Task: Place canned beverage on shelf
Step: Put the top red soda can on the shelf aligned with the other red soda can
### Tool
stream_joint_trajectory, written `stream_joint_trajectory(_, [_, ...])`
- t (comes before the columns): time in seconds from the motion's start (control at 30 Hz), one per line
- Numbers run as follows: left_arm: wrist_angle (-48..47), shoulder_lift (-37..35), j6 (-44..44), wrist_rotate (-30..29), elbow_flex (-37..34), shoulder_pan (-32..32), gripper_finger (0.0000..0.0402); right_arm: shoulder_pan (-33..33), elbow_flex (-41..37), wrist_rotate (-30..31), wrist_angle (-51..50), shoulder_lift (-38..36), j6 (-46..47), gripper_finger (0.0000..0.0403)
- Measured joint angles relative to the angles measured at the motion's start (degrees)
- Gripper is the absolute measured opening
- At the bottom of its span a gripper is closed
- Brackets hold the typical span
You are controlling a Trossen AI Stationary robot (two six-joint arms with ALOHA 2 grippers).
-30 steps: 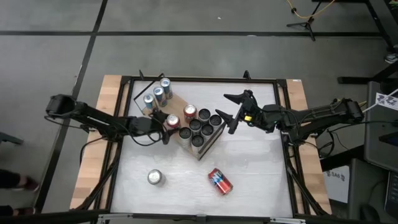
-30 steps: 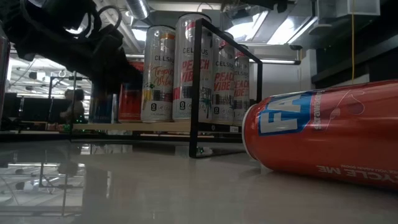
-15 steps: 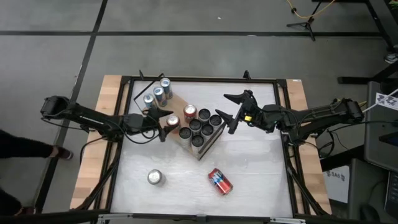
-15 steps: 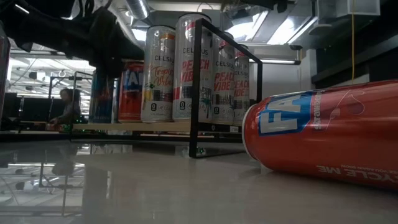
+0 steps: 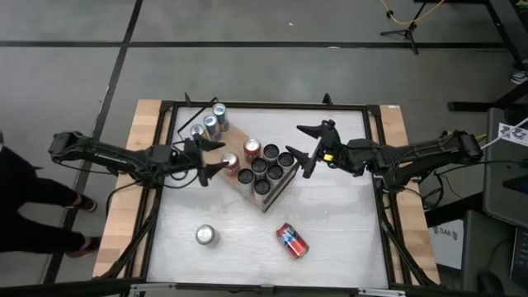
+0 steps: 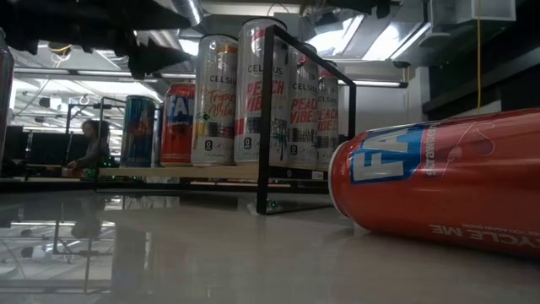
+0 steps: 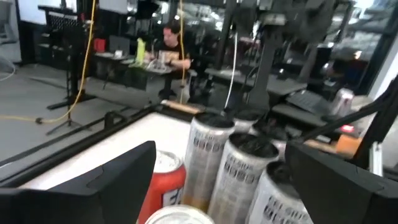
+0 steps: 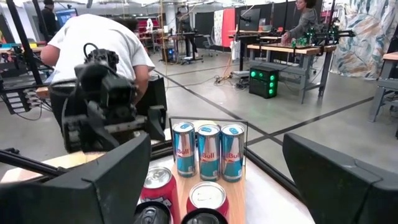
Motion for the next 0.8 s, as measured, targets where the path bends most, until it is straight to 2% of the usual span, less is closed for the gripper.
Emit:
stream_joint_trajectory(0.2, [-0.1,-3.8,-0.3,0.1,0.0,-0.3,0.0350,0.0,0.0,0.0,-1.2,0.0,0.0,0.0358])
stream_joint_trajectory(0.33, [-3.5,-5.9,-1.2,0.1,0.0,-1.2,0.0330,0.0,0.0,0.0,-1.6,0.0,0.0,0.0358])
stream_joint_trajectory(0.8, [-17.7,-13.9,-3.7,-0.2,0.0,-6.1,0.0154,0.0,0.0,0.0,-1.9,0.0,0.0,0.0358])
